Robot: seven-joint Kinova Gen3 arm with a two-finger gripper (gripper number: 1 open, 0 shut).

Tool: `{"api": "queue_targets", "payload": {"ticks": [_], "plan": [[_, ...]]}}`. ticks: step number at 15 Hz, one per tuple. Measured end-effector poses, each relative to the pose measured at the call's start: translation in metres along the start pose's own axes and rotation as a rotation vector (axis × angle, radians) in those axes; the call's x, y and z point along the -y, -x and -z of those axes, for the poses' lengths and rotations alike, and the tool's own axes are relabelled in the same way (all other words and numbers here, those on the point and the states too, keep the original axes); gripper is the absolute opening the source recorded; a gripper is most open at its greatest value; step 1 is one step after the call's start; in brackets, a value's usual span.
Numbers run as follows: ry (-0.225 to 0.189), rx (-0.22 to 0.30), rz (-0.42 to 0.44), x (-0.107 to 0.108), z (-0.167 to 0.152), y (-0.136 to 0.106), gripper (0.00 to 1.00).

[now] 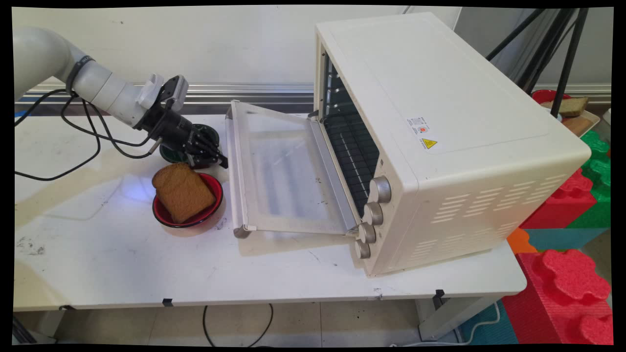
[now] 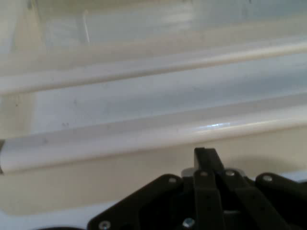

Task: Close the oven

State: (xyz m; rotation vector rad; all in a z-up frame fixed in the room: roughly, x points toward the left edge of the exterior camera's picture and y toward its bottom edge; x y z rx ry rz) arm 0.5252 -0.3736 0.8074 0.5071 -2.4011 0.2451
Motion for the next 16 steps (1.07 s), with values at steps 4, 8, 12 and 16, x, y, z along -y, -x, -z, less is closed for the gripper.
{"api": "queue_targets", "payload": {"ticks": [4,8,12,16], "plan": [[-0.010,-0.071,0.011,0.003,-0.003,-0.003,0.00],[-0.018,-0.147,0.013,0.004,0.000,-0.009,0.00],[-0.024,-0.242,0.009,0.008,0.007,-0.025,0.00],[-0.034,-0.318,0.008,0.013,0.008,-0.045,0.00]]}}
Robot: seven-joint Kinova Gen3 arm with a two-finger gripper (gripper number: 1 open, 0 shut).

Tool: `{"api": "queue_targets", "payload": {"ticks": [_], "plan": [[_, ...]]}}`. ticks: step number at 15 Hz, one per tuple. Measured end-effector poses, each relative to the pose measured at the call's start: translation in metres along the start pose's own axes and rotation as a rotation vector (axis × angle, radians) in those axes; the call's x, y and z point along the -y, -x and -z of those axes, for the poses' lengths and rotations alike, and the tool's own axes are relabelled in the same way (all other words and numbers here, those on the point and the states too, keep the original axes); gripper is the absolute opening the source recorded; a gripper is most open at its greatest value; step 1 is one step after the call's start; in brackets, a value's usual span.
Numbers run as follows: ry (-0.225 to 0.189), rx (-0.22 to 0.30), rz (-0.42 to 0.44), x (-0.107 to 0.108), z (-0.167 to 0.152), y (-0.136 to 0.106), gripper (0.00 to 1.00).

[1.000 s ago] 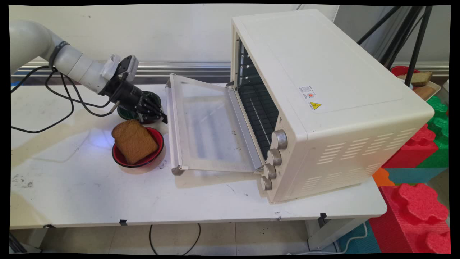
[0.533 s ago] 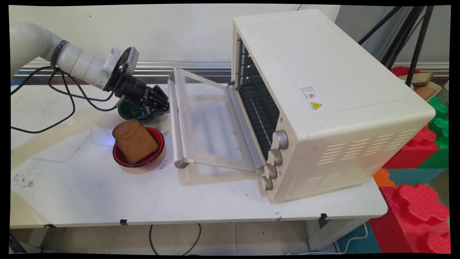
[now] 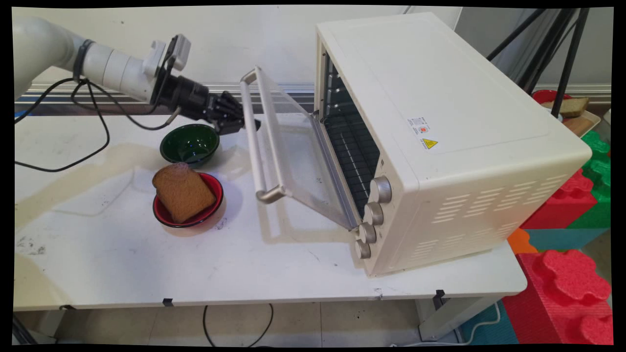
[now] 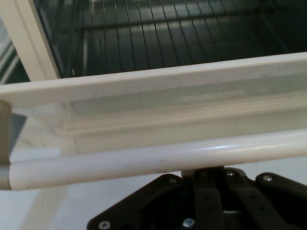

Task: Close the oven

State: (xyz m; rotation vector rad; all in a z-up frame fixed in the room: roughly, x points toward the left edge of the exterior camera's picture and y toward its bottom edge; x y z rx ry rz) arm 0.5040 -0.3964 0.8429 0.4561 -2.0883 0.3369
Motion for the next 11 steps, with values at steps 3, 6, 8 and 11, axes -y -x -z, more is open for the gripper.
{"api": "queue_targets", "payload": {"ticks": [3,6,8,11], "plan": [[-0.006,-0.049,0.006,0.004,-0.011,-0.015,0.00],[-0.011,-0.090,0.012,0.007,-0.025,-0.029,0.00],[-0.012,-0.110,0.014,0.009,-0.035,-0.037,0.00],[-0.012,-0.133,0.013,0.011,-0.048,-0.048,0.00]]}}
